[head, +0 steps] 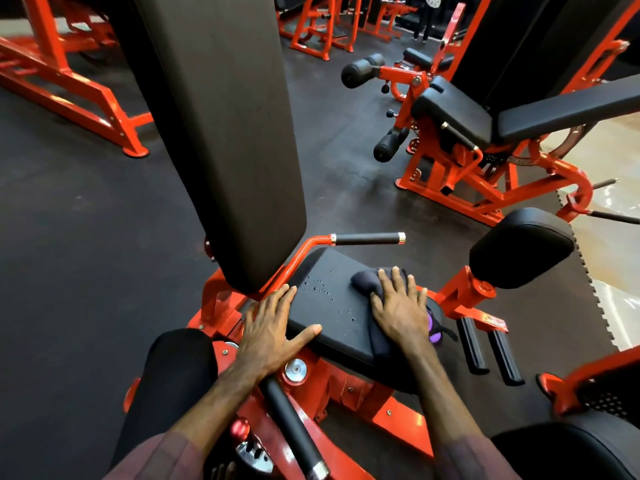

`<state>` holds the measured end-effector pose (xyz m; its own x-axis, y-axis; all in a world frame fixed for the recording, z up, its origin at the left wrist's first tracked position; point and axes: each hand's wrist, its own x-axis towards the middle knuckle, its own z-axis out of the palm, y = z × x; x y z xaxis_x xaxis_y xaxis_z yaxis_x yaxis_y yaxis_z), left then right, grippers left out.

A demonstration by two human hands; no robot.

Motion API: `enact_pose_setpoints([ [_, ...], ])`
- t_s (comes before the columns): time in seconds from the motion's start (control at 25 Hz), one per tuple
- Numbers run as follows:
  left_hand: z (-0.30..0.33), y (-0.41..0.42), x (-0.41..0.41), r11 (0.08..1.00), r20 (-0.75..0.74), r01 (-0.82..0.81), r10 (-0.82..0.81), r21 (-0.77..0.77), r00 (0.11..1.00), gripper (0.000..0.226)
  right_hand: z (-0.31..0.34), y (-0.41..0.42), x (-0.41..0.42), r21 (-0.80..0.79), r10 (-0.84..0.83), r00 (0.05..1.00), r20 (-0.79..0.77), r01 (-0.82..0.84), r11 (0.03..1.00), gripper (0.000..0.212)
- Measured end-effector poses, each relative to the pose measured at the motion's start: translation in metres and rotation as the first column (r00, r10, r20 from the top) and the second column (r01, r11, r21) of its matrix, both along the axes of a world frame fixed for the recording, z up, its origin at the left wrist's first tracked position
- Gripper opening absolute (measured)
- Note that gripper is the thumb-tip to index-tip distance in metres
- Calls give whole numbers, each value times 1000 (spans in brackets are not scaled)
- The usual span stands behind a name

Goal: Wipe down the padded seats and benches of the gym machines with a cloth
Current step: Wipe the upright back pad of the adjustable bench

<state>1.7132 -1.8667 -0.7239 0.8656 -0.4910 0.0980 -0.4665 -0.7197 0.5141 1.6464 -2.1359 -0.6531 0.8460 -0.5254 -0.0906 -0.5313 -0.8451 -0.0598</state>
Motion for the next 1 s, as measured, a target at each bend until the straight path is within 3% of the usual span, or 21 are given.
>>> enact_pose_setpoints([
  [0.08, -1, 0, 1, 1000, -7, 3, -3, 16, 1000, 105, 1, 17, 22, 22, -25, 1000, 0, 25, 999, 66],
  [0.16, -1, 1, 0, 1000, 0, 2, -2, 19, 1000, 106, -3, 22, 11, -13, 143, 990, 11, -142, 990, 66],
  [0.24, 1, 0, -1, 1000, 7, 2, -2, 13, 1000, 107, -4, 13, -14, -8, 202, 979, -25, -203, 979, 66],
  [0.4, 1, 1, 0, 1000, -16, 11, -10, 12, 1000, 107, 5, 11, 41, 94, -35, 999, -31, 38, 995, 65],
  [0.44, 0, 2, 0, 1000, -17, 7, -7, -1, 1000, 107, 5, 21, 55, 93, -20, 999, -31, 22, 995, 65],
  [0.6, -3, 4, 2, 999, -26, -10, 8, -47, 1000, 107, -6, 36, 28, 42, 281, 960, 4, -280, 959, 64],
  [0.68, -2, 4, 1, 999, -31, -7, 6, -35, 999, 109, -6, 23, 22, 27, 238, 971, -13, -238, 971, 63],
  [0.8, 1, 5, 1, 999, -18, -17, 16, -43, 1000, 110, -1, 35, 65, 74, 38, 999, -18, -36, 997, 64],
  [1.0, 0, 6, 0, 999, -16, -23, 23, -48, 1000, 108, -10, 41, 48, 52, 360, 933, -5, -360, 932, 63],
])
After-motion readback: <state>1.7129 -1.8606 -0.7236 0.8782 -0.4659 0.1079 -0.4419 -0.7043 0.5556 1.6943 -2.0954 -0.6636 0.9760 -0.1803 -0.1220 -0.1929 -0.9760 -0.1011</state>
